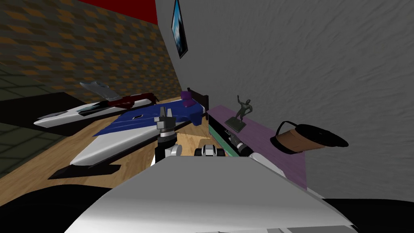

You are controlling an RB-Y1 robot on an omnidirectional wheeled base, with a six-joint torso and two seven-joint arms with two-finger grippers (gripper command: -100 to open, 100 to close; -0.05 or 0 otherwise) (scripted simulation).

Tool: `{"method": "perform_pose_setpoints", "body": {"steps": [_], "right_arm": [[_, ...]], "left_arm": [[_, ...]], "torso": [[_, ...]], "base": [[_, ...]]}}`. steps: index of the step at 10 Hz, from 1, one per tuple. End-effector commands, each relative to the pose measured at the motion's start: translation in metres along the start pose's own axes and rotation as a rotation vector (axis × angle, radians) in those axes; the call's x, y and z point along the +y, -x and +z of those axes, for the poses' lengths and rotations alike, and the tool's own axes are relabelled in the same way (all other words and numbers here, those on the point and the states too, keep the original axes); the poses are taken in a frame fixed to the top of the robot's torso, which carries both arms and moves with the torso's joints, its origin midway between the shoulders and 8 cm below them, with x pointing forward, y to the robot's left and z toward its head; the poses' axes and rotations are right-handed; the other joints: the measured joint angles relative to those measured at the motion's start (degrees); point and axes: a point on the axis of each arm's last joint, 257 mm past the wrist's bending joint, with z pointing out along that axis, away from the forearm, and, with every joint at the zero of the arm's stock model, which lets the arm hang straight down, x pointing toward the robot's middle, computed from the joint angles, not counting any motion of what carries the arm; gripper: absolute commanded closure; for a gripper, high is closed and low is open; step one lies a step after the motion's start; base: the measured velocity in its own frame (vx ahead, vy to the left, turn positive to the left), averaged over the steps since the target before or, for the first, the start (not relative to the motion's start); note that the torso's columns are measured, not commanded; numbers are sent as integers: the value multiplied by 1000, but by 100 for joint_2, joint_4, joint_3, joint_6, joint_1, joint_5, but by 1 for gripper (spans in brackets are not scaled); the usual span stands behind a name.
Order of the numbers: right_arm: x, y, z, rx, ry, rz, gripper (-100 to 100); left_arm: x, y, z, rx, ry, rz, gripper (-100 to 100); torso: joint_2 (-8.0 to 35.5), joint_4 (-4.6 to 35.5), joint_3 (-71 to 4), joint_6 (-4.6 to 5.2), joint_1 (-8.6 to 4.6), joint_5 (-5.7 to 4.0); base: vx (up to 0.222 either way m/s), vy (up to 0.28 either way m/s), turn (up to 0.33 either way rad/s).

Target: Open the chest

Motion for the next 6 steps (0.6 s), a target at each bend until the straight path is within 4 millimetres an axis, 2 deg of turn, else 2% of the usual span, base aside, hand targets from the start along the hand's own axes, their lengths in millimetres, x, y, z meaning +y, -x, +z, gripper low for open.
{"method": "perform_pose_setpoints", "body": {"steps": [1, 2, 4, 5, 6], "right_arm": [[20, -19, -6, 34, 47, -126, -100], [25, -24, -8, 41, 59, -161, -100], [27, -22, -1, 47, 54, -137, -100], [25, -22, -4, 43, 53, -138, -100], [25, -22, -4, 43, 53, -138, 100]], "left_arm": [[0, 0, 0, 0, 0, 0, 0], [0, 0, 0, 0, 0, 0, 0], [0, 0, 0, 0, 0, 0, 0], [0, 0, 0, 0, 0, 0, 0], [0, 0, 0, 0, 0, 0, 0]], "torso": [[0, 0, 0, 1, 0, 0], [0, 0, 0, 1, 0, 0], [7, 2, 4, 2, -4, -1], [-3, 0, 0, -1, -1, -1], [3, 0, 0, 3, -2, 0]], "base": [[40, 28, 55], [41, 28, 39], [33, 12, 44], [30, 7, 24], [0, 0, 0]]}}
